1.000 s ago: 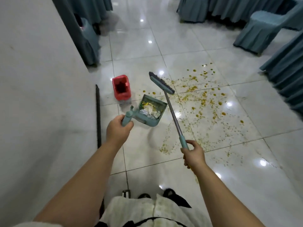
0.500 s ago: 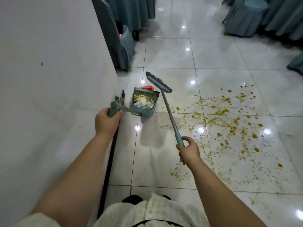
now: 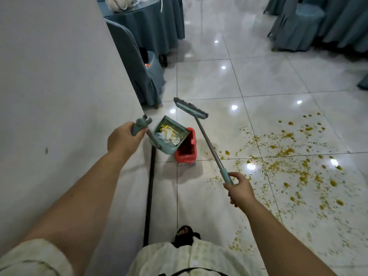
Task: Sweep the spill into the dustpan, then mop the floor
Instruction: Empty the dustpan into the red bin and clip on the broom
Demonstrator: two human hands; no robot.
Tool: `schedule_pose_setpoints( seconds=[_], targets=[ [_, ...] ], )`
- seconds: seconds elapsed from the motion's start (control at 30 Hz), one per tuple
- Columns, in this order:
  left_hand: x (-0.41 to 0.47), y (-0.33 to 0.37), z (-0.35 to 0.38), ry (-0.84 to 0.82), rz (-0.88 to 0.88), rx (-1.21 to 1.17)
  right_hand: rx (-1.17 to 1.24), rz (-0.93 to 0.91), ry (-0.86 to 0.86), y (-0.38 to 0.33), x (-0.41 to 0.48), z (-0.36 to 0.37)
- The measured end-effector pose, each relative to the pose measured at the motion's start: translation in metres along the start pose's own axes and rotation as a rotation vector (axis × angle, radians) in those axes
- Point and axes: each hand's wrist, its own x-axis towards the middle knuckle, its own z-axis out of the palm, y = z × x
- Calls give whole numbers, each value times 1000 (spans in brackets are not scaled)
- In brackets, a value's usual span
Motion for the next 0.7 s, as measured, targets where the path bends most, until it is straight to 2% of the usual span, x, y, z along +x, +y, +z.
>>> schedule_pose_setpoints(
  seconds=[0.33, 0.5, 0.7],
  targets=[
    [134, 24, -33, -38, 353, 397, -70, 26, 53, -50, 53, 9],
    [166, 38, -40, -24, 614, 471, -74, 20, 35, -65, 78, -1],
    [184, 70, -33, -111, 747, 615, -106, -3, 14, -71, 96, -16]
  ],
)
